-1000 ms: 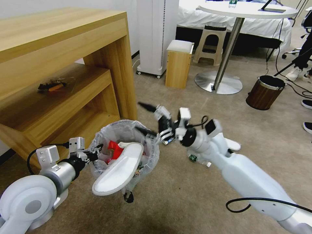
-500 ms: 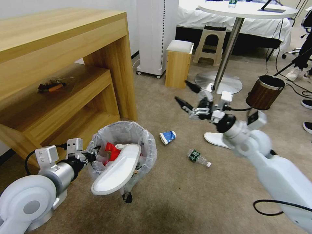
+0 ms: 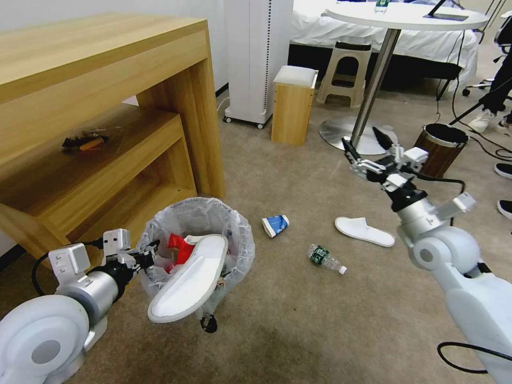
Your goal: Pick up the trash bin and place the garbage on the floor into it.
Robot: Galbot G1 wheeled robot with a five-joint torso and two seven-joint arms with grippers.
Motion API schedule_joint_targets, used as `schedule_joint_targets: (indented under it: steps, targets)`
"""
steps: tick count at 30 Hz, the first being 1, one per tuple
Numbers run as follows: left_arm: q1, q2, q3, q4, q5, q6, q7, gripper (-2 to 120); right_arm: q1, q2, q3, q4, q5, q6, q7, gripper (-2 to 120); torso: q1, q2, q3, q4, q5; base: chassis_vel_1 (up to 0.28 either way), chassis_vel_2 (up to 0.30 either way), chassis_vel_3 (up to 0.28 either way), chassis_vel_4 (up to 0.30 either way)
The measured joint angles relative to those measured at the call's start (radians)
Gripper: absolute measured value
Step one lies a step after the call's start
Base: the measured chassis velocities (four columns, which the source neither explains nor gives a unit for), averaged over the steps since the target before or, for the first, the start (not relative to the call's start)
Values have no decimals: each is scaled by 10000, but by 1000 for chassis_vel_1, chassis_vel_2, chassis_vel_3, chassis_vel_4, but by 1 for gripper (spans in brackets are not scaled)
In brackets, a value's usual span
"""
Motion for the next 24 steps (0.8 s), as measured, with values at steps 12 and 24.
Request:
schedule_joint_targets:
  steps: [12, 24]
  targets:
    - [28, 39, -73, -13, 61, -4, 85, 0, -664, 319, 636, -52, -128, 413, -305, 100, 0, 0, 1, 1, -1, 0, 0, 0, 0]
    - [51, 25, -76, 22, 103, -4, 124, 0, -643, 400, 513, -98, -156, 449, -383, 100, 0, 0, 0, 2, -2, 0, 0, 0, 0]
